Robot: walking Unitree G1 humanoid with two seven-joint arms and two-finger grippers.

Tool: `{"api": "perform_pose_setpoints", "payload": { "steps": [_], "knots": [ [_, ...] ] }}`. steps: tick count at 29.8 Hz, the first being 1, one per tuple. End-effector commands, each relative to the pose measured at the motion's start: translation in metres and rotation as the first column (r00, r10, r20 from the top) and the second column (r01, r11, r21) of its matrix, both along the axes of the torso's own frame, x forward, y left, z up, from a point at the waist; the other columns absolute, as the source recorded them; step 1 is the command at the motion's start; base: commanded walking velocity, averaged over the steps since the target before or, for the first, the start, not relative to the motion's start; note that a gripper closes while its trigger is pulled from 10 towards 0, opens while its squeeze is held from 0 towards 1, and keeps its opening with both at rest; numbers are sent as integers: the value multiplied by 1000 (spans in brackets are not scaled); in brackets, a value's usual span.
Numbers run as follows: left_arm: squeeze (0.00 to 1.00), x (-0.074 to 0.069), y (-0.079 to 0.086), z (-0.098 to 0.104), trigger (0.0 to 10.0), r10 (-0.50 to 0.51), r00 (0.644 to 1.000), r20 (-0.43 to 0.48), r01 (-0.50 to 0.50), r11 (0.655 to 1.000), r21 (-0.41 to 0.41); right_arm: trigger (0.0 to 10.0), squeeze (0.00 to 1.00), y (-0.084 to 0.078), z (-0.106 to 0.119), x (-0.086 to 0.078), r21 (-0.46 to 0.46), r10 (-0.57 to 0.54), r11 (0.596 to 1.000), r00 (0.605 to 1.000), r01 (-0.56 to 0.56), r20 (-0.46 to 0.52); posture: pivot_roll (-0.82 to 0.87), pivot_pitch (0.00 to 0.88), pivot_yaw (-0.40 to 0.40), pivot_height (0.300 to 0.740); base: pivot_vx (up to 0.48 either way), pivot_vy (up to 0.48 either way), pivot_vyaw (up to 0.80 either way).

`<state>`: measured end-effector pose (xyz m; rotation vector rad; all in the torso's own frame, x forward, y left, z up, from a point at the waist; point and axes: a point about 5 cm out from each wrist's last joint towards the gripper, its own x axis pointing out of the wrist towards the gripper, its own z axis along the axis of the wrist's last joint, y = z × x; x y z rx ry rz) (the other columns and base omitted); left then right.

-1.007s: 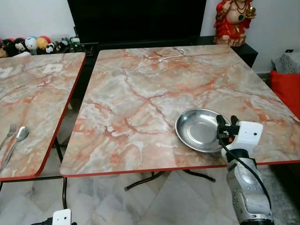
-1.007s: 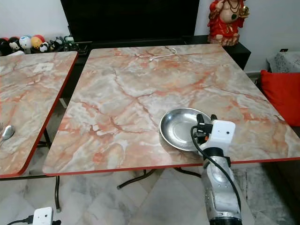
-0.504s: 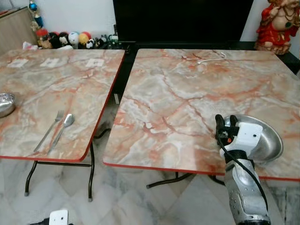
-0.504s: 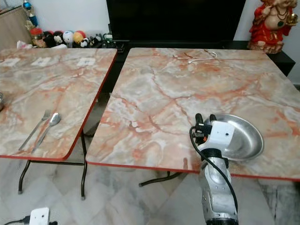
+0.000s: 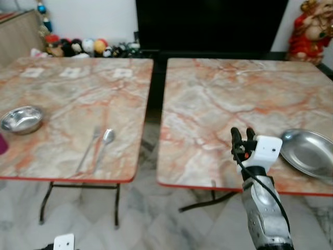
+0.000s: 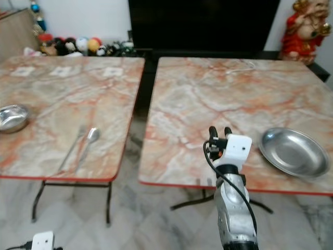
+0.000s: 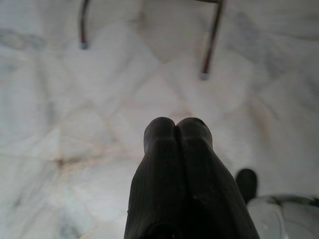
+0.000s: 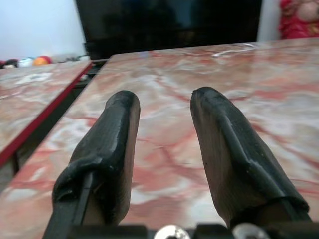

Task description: Setting the table

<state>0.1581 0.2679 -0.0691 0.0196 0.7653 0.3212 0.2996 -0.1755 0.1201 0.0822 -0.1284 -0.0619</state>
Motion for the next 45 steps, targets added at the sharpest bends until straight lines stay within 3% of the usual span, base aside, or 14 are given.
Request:
{"api": "perform_pose_setpoints", "payload": {
  "steps": [1, 19, 20, 21, 22, 24, 25, 26, 28, 29, 45],
  "knots": [
    [0, -5, 1, -2, 10000, 25, 1000, -12, -25, 1000, -7, 10000, 0, 0, 0, 1, 11, 0, 1000, 1000, 0, 3, -20, 1, 26, 740, 0, 480, 0],
    [0, -7, 3, -2, 10000, 40, 999, -10, -40, 999, -7, 10000, 0, 3, 2, 5, 33, -3, 999, 1000, 3, 10, -11, 19, 22, 740, 0, 480, 0],
    [0, -7, 3, -2, 10000, 41, 999, -10, -41, 999, -8, 10000, 212, 3, 2, 5, 35, -3, 999, 1000, 3, 11, -10, 19, 21, 740, 0, 480, 0],
    [0, -7, 3, -2, 10000, 41, 999, -10, -41, 999, -8, 10000, 212, 3, 2, 5, 35, -3, 999, 1000, 3, 11, -10, 19, 21, 740, 0, 480, 0],
    [0, -8, 3, -2, 10000, 42, 999, -10, -42, 999, -9, 10000, 302, 3, 2, 5, 36, -4, 999, 1000, 4, 10, -10, 19, 21, 740, 0, 480, 0],
    [0, -8, 2, -2, 10000, 42, 999, -10, -42, 999, -9, 10000, 302, 3, 2, 5, 36, -5, 999, 1000, 4, 10, -10, 19, 21, 740, 0, 480, 0],
    [0, -8, 2, -3, 10000, 41, 999, -10, -41, 999, -10, 10000, 361, 3, 2, 6, 37, -5, 999, 1000, 5, 10, -10, 19, 21, 740, 0, 480, 0],
    [0, -8, 2, -3, 10000, 42, 999, -10, -42, 999, -11, 10000, 137, 4, 3, 6, 37, -3, 999, 1000, 3, 10, -8, 19, 20, 740, 0, 480, 0],
    [0, -8, 2, -3, 10000, 42, 999, -10, -42, 999, -12, 10000, 137, 4, 3, 6, 37, -2, 999, 1000, 1, 10, -8, 19, 20, 740, 0, 480, 0],
    [0, -8, 2, -3, 10000, 43, 999, -10, -43, 999, -11, 10000, 0, 5, 3, 6, 37, 0, 999, 1000, 0, 9, -7, 20, 19, 740, 0, 480, 0],
    [0, -10, 2, -3, 10000, 44, 999, -11, -44, 999, -9, 10000, 0, 7, 2, 8, 44, 6, 999, 1000, -6, 5, -4, 22, 20, 740, 0, 464, 0]
  ]
}}
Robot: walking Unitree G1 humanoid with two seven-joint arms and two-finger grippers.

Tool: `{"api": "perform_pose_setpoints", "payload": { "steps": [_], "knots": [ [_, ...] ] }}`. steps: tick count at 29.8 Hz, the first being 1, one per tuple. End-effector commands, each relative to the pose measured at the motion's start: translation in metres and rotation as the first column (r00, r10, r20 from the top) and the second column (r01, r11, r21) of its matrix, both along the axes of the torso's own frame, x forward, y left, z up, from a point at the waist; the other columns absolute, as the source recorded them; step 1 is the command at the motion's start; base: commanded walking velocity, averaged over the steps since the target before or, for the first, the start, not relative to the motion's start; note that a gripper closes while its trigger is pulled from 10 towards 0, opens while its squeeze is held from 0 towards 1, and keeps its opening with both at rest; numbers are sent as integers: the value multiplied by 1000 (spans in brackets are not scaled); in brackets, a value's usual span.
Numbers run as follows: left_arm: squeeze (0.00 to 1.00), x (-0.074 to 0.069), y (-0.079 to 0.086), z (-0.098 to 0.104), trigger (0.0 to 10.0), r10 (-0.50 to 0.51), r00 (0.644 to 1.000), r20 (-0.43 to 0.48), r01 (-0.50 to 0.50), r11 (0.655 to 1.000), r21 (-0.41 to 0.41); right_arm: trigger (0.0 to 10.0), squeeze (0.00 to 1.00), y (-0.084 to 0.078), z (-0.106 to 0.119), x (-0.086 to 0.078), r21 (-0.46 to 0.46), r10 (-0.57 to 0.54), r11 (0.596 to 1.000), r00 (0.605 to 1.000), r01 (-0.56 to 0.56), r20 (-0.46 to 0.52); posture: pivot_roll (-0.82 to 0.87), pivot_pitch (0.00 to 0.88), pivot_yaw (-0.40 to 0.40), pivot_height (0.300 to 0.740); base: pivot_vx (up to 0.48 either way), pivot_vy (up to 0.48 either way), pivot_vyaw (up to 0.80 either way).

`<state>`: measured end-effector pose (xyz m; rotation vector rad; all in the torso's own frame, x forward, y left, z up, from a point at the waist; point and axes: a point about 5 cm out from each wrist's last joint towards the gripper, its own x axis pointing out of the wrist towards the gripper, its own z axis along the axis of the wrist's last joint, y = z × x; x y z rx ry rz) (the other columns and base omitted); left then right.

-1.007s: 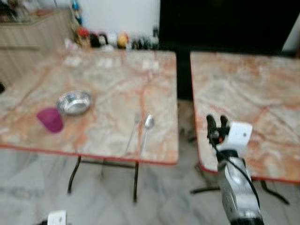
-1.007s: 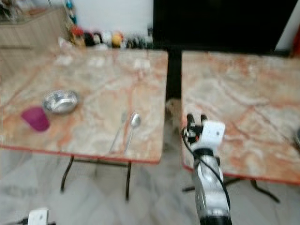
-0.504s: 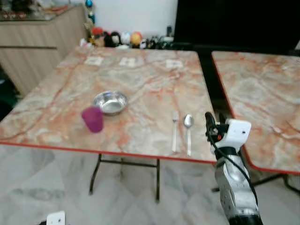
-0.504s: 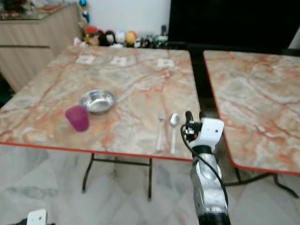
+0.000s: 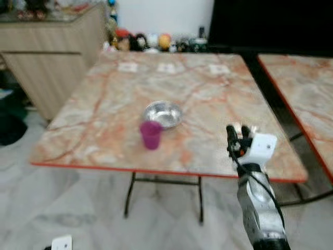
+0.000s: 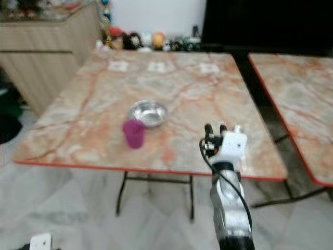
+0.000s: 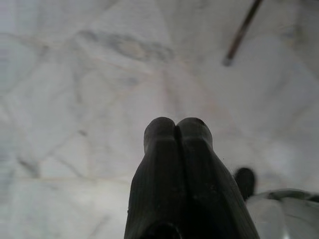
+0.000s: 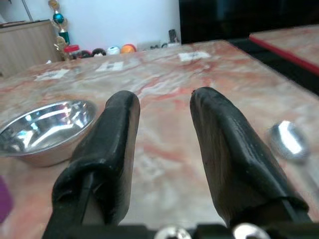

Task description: Setting the table

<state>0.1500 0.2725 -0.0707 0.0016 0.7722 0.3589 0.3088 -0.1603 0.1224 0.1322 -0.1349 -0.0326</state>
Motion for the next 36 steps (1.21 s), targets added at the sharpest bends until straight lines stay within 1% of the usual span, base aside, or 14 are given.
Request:
{"api": "perform_pose_setpoints", "payload": {
  "steps": [1, 7, 13, 19, 25, 26, 32, 33, 36],
  "knots": [
    [0, -2, -3, -2, 10000, 3, 1000, -5, -3, 1000, -6, 10000, 0, -8, -1, -2, -4, -25, 1000, 1000, 25, -6, -4, 20, 17, 740, 0, 292, 0],
    [0, -2, -2, -1, 10000, -1, 1000, -3, 1, 1000, 5, 10000, 0, -8, -1, -2, -2, -25, 1000, 1000, 25, -7, -4, 21, 18, 740, 0, 49, 0],
    [0, 0, -3, 0, 10000, -4, 1000, 16, 4, 1000, -2, 10000, 0, -8, -1, -1, 1, -26, 1000, 1000, 26, -4, -3, 20, 19, 740, 0, 0, 0],
    [0, 0, -3, 0, 10000, -2, 1000, 15, 2, 1000, -6, 10000, 0, -8, 0, -1, 4, -25, 1000, 1000, 25, -2, -4, 19, 19, 740, 0, 0, 0],
    [0, 0, -3, 0, 10000, -1, 1000, 16, 2, 1000, -5, 10000, 0, -7, 0, 0, -2, -20, 1000, 1000, 20, -4, -3, 20, 18, 740, 0, 0, 0],
    [0, 0, -3, 0, 10000, -2, 1000, 15, 2, 1000, -5, 10000, 0, -7, 0, 0, -16, -17, 1000, 1000, 17, 3, -3, 20, 18, 740, 0, 0, 0],
    [0, 1, -3, 0, 10000, -4, 1000, 16, 4, 1000, -5, 10000, 0, -6, 2, -1, -21, -14, 1000, 1000, 15, 16, -2, 19, 20, 740, 0, 0, 710],
    [0, 1, -3, 0, 10000, -4, 1000, 17, 4, 1000, -5, 10000, 0, -6, 1, -1, -6, -16, 1000, 1000, 16, 11, -2, 20, 19, 740, 0, 0, 0],
    [0, 1, -3, 0, 10000, -4, 1000, 19, 4, 1000, -6, 10000, 0, -6, 1, 0, -4, -14, 1000, 1000, 15, 13, -2, 19, 20, 740, 0, 0, 0]
  ]
}}
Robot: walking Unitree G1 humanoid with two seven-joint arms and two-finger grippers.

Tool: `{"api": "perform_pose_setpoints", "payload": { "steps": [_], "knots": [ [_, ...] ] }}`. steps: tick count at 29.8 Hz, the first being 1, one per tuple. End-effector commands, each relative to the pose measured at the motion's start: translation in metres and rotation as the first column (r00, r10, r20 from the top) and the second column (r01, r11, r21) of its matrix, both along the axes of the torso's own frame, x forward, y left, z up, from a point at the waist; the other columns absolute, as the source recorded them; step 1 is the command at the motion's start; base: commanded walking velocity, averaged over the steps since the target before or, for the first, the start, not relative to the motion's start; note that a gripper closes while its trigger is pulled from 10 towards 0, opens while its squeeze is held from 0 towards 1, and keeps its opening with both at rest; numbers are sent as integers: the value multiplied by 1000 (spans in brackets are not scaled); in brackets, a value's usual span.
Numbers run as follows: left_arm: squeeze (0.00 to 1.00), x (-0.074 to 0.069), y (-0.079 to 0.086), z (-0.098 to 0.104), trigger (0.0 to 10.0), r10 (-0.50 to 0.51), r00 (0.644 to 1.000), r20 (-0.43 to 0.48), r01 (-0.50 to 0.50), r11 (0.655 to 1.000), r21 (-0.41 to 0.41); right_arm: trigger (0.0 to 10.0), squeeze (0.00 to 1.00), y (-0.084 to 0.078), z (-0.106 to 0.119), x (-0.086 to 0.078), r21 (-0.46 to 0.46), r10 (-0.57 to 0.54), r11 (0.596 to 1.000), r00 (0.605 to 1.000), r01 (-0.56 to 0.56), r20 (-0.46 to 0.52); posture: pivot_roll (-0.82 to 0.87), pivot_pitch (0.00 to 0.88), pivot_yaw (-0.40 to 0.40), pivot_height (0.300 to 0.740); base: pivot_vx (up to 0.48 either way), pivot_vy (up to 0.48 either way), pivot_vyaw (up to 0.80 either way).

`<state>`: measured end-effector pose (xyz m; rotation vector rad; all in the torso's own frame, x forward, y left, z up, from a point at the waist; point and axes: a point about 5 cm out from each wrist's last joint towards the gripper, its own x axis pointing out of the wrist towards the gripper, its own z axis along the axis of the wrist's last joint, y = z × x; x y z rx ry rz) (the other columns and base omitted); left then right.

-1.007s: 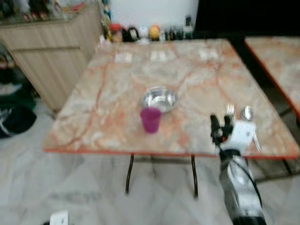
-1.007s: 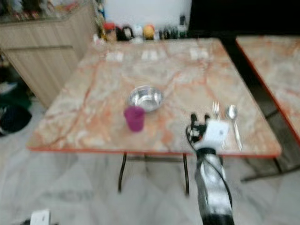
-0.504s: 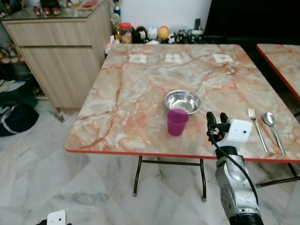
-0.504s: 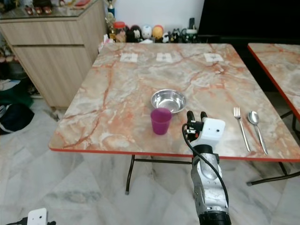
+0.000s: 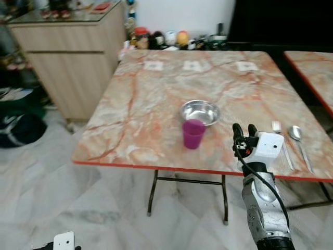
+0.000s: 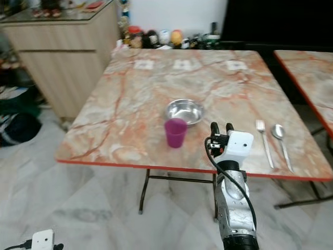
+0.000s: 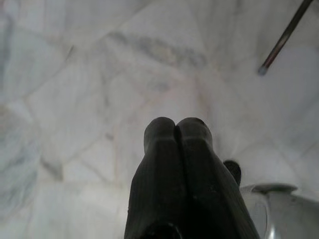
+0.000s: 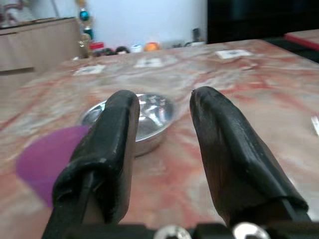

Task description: Setting the table

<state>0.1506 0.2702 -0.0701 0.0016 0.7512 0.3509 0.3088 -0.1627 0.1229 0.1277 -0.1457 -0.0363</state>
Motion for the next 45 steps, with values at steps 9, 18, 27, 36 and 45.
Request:
{"api": "perform_pose_setpoints", "payload": {
  "steps": [9, 18, 27, 36, 45],
  "knots": [
    [0, 0, -1, 0, 10000, 5, 1000, 1, -5, 1000, -8, 10000, 0, -3, 1, 0, -5, -4, 1000, 1000, 4, 4, -3, 18, 19, 740, 256, 0, 0],
    [0, 1, -2, -1, 10000, 3, 1000, 2, -3, 1000, -10, 10000, 0, -1, 4, 0, 0, 4, 1000, 1000, -4, 30, -2, 19, 18, 740, 345, 0, 326],
    [0, 1, -2, 0, 10000, 4, 1000, 4, -4, 1000, -8, 10000, 0, -2, 5, 1, 10, -11, 1000, 999, 10, 34, 1, 19, 18, 740, 345, 0, 0],
    [0, 0, -1, 0, 10000, 1, 1000, 1, -1, 1000, 0, 10000, 0, -11, 12, 2, 40, -76, 996, 995, 73, 61, 0, 22, 19, 740, 0, 0, 0],
    [0, 0, -2, -1, 10000, -1, 1000, -4, 1, 1000, 4, 10000, 0, -25, 7, -3, 155, -140, 978, 990, 137, 11, 0, 23, 16, 740, 0, 0, 0]
  ]
}}
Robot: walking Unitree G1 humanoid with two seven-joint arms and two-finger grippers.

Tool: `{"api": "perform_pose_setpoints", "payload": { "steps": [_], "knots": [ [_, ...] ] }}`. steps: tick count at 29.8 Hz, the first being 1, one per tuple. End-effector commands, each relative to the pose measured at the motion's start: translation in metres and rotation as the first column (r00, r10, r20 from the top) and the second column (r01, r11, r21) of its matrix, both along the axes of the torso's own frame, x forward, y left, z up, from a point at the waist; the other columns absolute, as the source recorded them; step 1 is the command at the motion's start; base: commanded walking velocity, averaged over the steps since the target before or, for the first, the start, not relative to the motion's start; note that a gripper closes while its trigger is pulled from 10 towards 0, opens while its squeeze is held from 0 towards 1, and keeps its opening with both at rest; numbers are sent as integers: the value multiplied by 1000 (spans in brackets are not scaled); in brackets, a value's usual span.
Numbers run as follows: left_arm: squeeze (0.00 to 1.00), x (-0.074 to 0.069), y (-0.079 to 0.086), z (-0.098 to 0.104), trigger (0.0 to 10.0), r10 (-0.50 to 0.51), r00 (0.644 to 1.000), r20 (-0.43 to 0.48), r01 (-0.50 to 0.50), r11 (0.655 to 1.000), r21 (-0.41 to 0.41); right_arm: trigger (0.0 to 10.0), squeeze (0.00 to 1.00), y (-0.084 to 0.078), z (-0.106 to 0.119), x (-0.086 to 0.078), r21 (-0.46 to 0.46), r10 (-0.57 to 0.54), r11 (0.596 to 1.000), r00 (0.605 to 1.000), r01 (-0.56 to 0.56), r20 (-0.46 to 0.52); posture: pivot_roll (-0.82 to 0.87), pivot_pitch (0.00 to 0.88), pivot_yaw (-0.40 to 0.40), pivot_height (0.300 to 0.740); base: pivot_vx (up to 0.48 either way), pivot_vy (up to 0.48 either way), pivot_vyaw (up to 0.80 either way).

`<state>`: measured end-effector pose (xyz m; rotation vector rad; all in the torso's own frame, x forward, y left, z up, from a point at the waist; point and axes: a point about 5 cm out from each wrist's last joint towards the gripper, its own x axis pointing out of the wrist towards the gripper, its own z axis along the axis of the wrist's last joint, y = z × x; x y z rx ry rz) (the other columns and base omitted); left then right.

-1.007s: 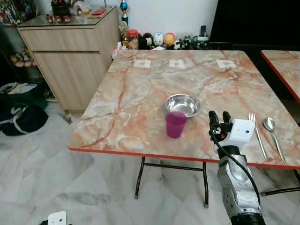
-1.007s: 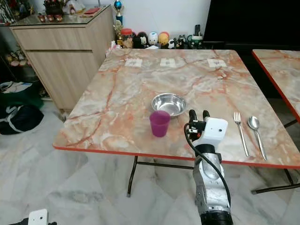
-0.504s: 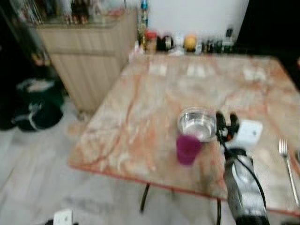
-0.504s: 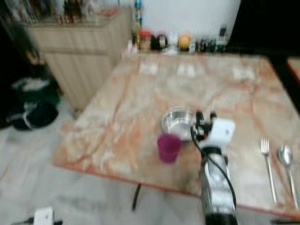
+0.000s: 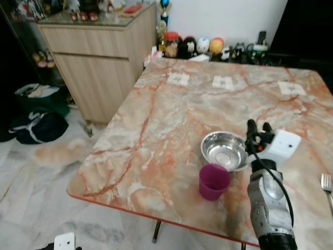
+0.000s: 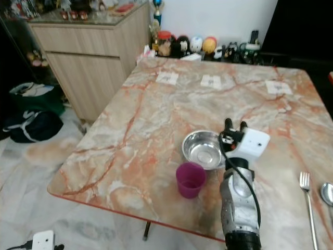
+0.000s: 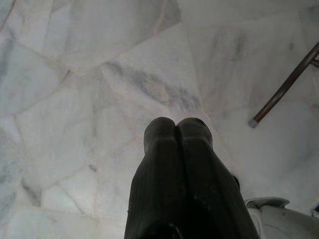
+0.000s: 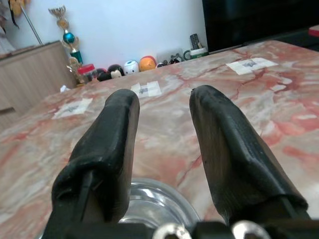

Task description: Setting the table

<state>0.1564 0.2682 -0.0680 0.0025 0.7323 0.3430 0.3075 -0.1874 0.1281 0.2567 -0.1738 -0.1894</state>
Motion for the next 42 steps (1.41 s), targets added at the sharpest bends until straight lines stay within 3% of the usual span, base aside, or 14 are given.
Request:
{"api": "perform_pose_setpoints", "payload": {
  "steps": [1, 2, 3, 7, 8, 9, 10, 18, 19, 21, 29, 33, 42],
  "knots": [
    [0, -6, 0, -3, 10000, 8, 1000, -22, -7, 1000, 3, 10000, 0, 0, 2, -2, 19, 5, 1000, 1000, -5, 0, 0, 23, 16, 740, 0, 0, 0],
    [0, -6, 1, -3, 10000, 9, 1000, -22, -9, 1000, 4, 10000, 980, -3, 0, -3, 34, -4, 999, 1000, 4, -16, 0, 23, 15, 740, 0, 0, 0],
    [0, -7, 1, -3, 10000, 10, 1000, -23, -10, 1000, 5, 10000, 1000, -8, -3, -5, 49, -18, 999, 999, 20, -37, -2, 24, 14, 740, 0, 0, 0],
    [0, -7, 1, -3, 10000, 9, 1000, -28, -9, 1000, 6, 10000, 1000, -16, -12, -8, 148, -37, 988, 994, 52, -102, -5, 26, 15, 740, 0, 0, 0],
    [0, -7, 2, -3, 10000, 9, 1000, -28, -9, 1000, 6, 10000, 106, -16, -15, -8, 160, -22, 986, 992, 42, -124, -5, 25, 15, 740, 0, 0, 0],
    [0, -7, 2, -3, 10000, 8, 1000, -28, -8, 1000, 7, 10000, 106, -15, -17, -8, 165, -11, 986, 991, 33, -134, -5, 25, 15, 740, 0, 0, 0],
    [0, -7, 2, -3, 10000, 8, 1000, -28, -8, 1000, 7, 10000, 0, -13, -21, -7, 162, 26, 987, 986, 1, -165, -6, 25, 15, 740, 0, 0, 0],
    [0, -6, 2, -2, 10000, 6, 1000, -23, -6, 1000, 10, 10000, 0, -6, -29, -1, 243, 186, 961, 959, -131, -215, -1, 24, 17, 740, 0, 0, 0],
    [0, -6, 2, -2, 10000, 6, 1000, -25, -6, 1000, 11, 10000, 0, -7, -30, 0, 195, 186, 971, 952, -140, -241, -2, 25, 17, 740, 0, 0, 0],
    [0, -6, 2, -2, 10000, 5, 1000, -26, -5, 1000, 12, 10000, 0, -7, -30, 0, 192, 185, 971, 952, -140, -243, -1, 25, 16, 740, 0, 0, 0],
    [0, -9, 3, -3, 10000, 2, 999, -35, -1, 1000, 16, 10000, 0, -14, -33, -2, 236, 150, 968, 955, -88, -255, 1, 29, 19, 740, 0, 0, 0],
    [0, -8, 2, -3, 10000, -3, 999, -34, 4, 1000, 16, 10000, 0, -17, -37, -3, 311, 149, 948, 954, -63, -261, 1, 29, 19, 740, 0, 0, 0],
    [0, -7, 0, -3, 10000, -12, 999, -34, 13, 1000, 15, 10000, 0, -12, -40, 0, 346, 198, 934, 938, -92, -285, 1, 28, 19, 740, 0, 0, 0]
  ]
}}
